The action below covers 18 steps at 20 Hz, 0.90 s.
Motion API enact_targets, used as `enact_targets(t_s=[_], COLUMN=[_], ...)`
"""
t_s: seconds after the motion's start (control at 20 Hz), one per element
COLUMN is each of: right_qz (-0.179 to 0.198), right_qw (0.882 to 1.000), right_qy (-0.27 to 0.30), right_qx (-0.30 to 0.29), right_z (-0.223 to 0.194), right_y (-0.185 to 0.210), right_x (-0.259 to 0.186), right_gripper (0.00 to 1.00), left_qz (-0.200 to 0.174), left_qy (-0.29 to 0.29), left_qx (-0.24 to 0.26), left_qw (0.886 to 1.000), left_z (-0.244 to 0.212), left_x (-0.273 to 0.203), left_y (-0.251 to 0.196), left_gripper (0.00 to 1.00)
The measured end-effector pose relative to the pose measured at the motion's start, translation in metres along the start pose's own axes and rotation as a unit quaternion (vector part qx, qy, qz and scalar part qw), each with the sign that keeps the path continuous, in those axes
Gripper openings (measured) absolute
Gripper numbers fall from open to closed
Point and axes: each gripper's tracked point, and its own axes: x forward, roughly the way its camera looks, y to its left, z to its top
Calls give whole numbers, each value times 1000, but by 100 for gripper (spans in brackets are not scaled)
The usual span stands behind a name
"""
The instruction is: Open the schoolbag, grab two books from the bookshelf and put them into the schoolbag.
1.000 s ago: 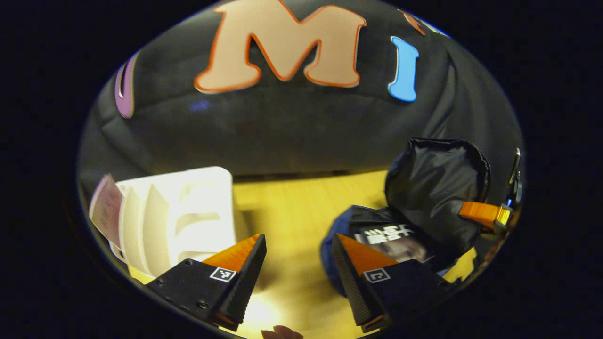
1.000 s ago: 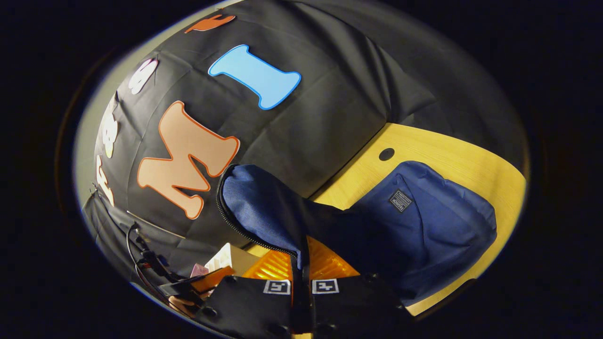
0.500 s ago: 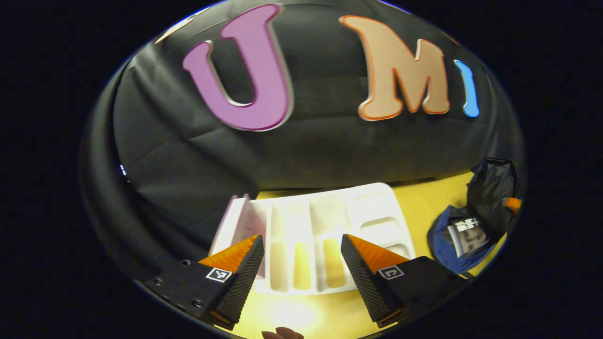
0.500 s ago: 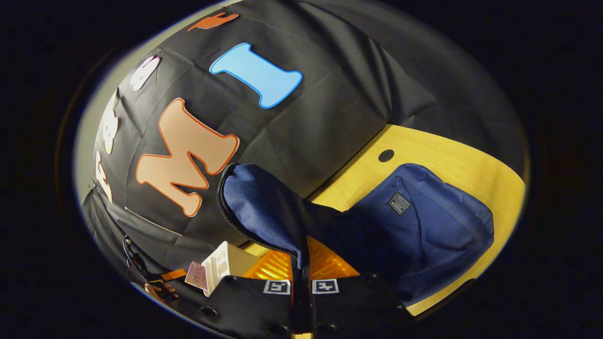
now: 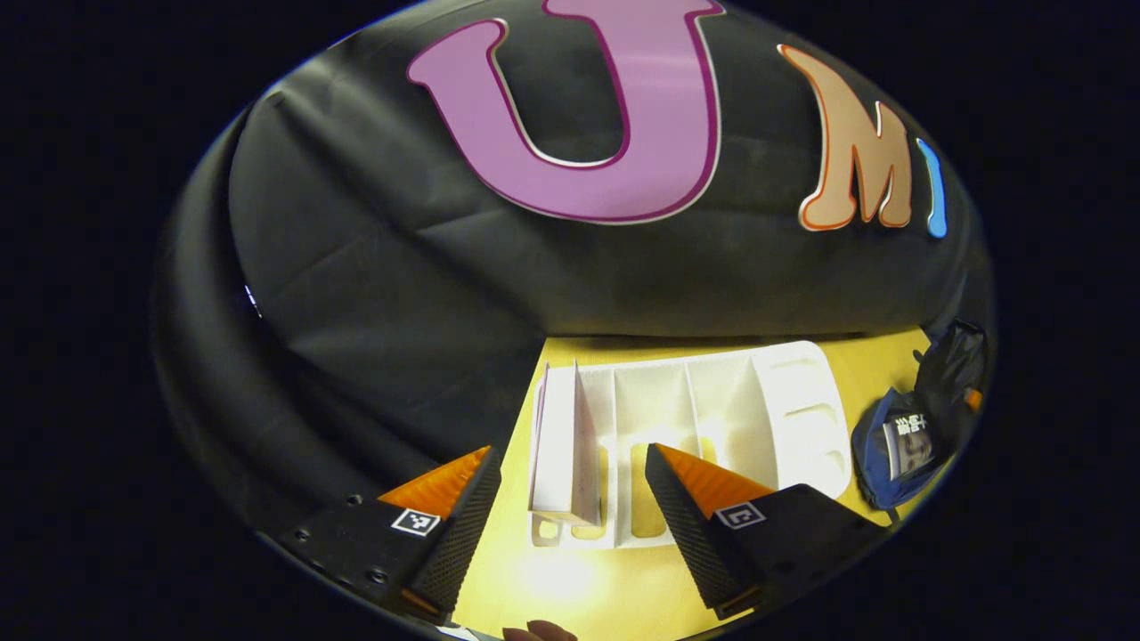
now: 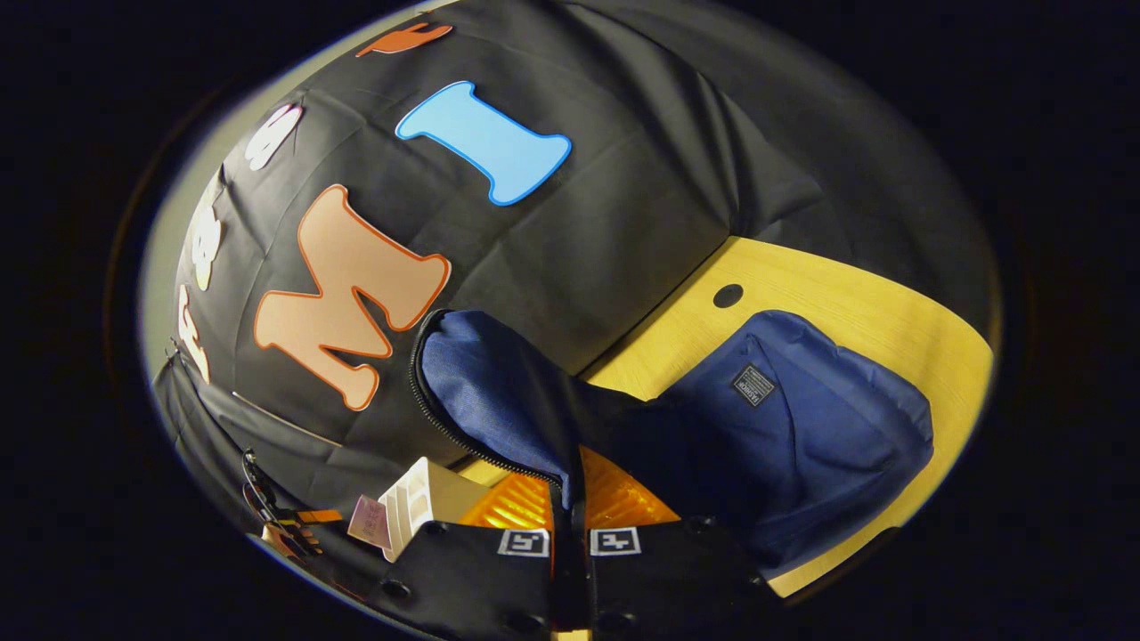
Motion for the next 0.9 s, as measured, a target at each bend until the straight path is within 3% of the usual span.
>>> enact_targets(t_s=[0.05,0.25,0.9], right_qz=[-1,-8,-26], right_qw=[1000,1000,1000], right_qy=[-1,-4,-10], right_qx=[-1,4,0], right_z=[1,2,2], right_y=[1,-2,-5], right_x=[-1,-4,-11], right_gripper=[3,3,3], left_qz=[-5,-13,-20], left_qy=[9,40,144], left_qx=[-8,-36,-34], left_qw=[1000,998,989], left_z=[-1,-5,-26], left_x=[7,24,71], left_y=[3,24,30], left_gripper=[95,95,93])
